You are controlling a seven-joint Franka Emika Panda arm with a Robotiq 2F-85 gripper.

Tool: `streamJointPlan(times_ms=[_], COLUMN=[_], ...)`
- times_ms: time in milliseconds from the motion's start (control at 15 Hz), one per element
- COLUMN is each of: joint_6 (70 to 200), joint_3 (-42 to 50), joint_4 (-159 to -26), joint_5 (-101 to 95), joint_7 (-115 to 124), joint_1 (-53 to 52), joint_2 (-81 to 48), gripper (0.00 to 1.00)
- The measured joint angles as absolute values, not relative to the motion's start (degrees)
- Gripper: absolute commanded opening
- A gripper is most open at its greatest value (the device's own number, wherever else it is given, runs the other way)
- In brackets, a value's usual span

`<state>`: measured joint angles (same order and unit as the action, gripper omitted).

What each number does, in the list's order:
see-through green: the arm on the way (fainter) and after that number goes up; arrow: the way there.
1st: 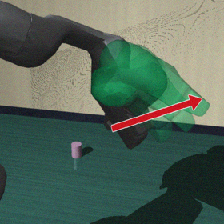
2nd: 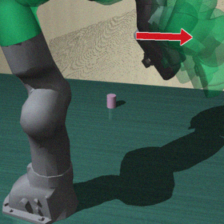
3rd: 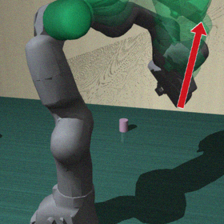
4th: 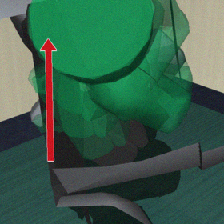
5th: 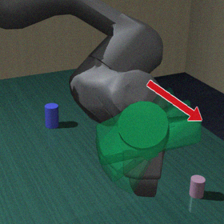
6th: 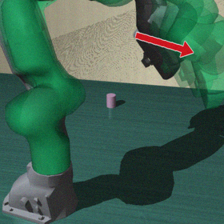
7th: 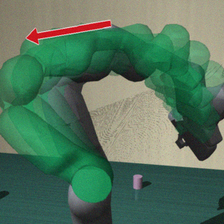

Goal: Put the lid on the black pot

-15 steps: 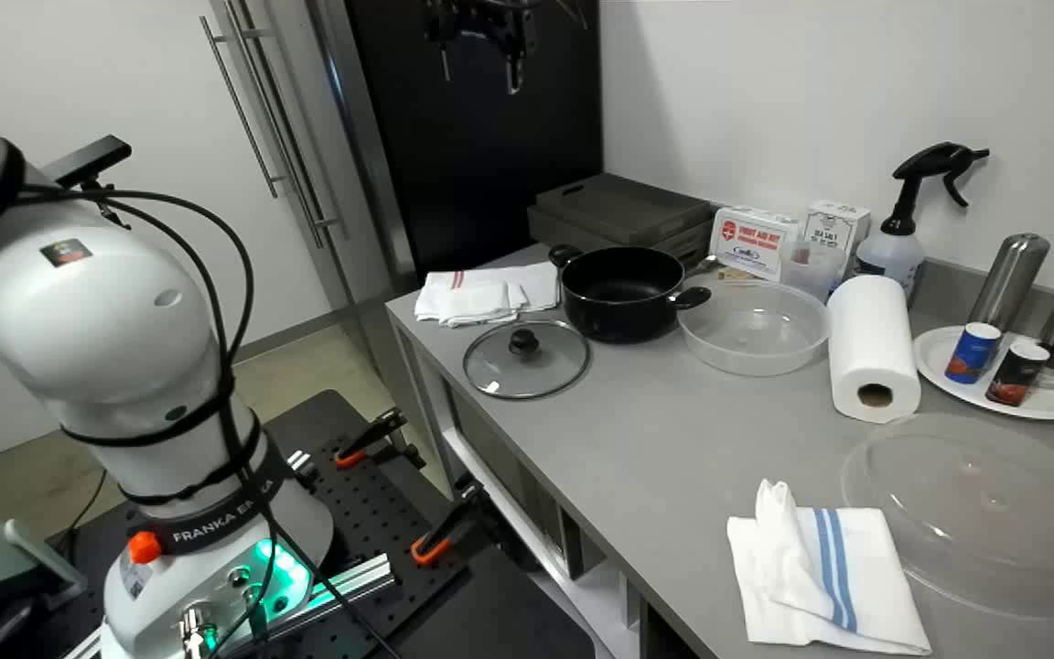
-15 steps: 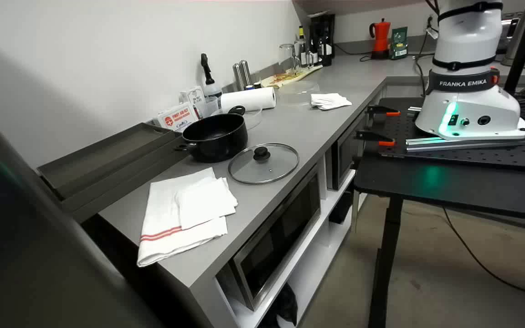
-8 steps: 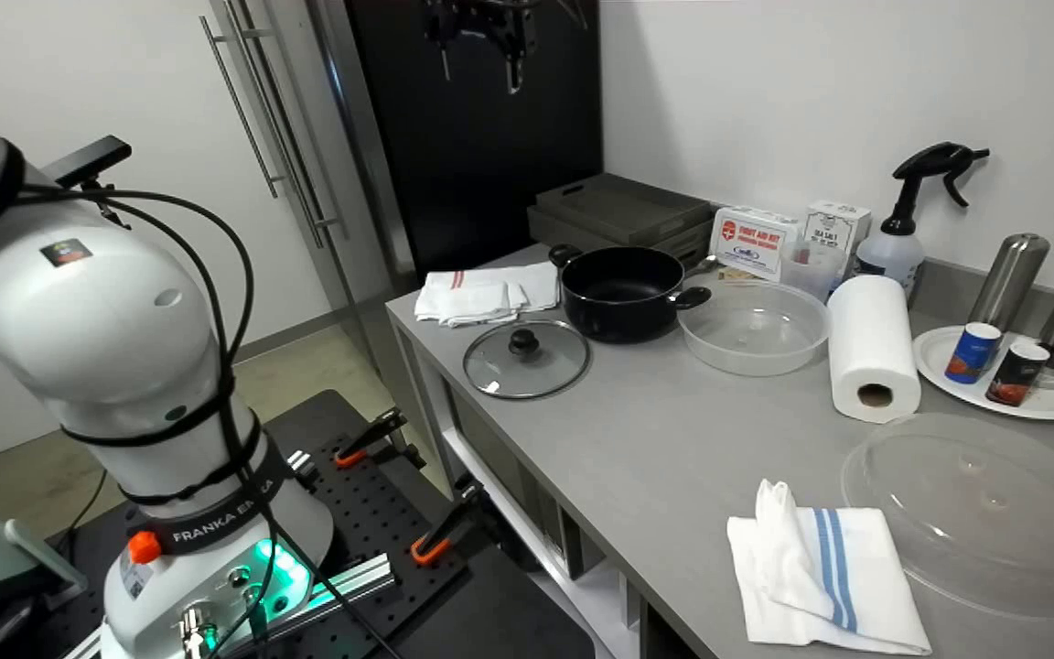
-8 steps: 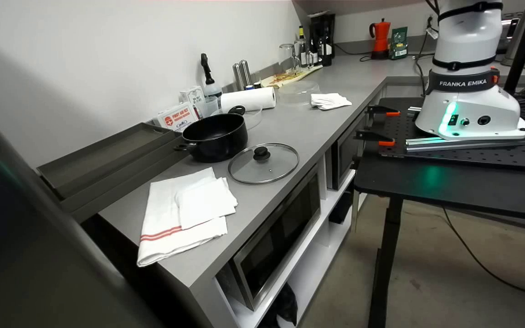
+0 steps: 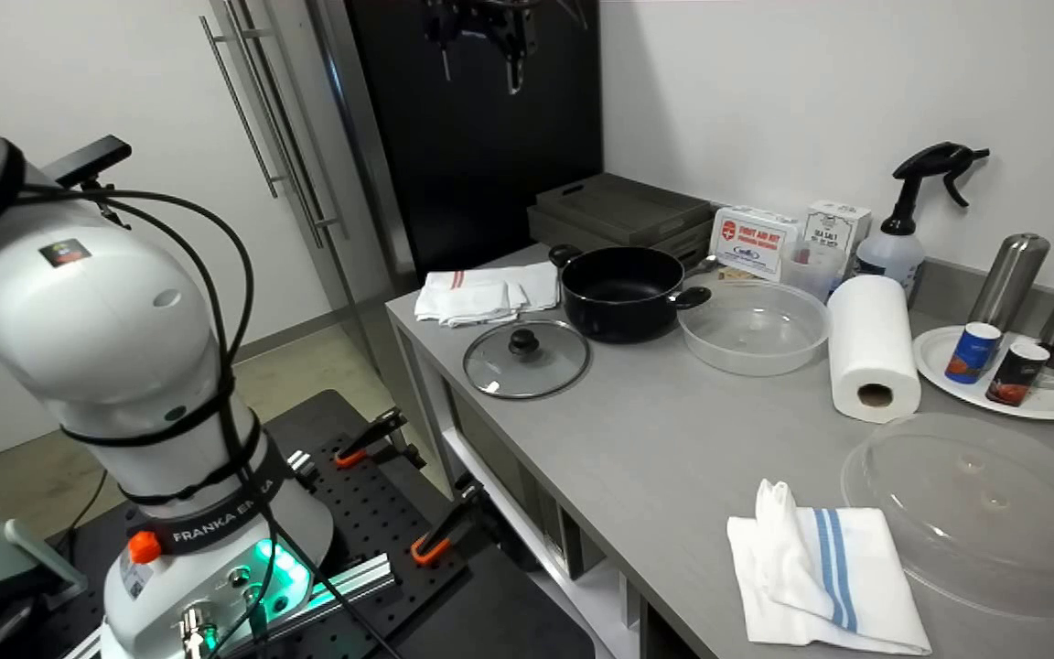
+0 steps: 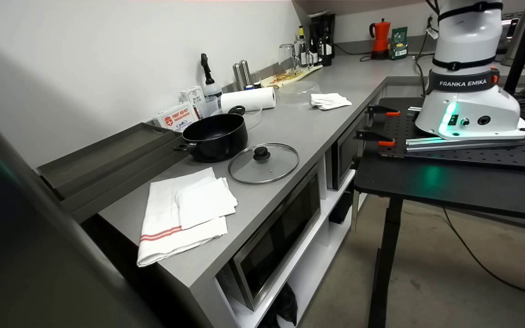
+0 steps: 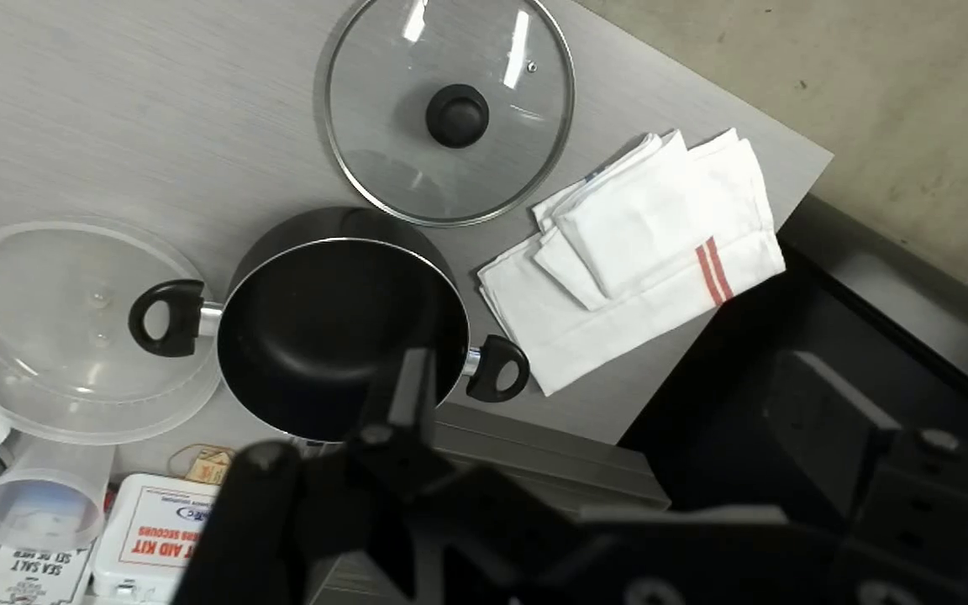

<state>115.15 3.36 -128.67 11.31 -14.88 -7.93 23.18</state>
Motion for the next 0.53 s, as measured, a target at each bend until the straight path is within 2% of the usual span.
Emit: streamJointPlan(times_ms=[533], joint_6=[127.22], joint_3=[-0.66], joint_4=[-128.71], joint_5=[10.77], joint_7=[-9.24], joint_1=[-7.43], joint_2=[13.63], gripper=[1.0])
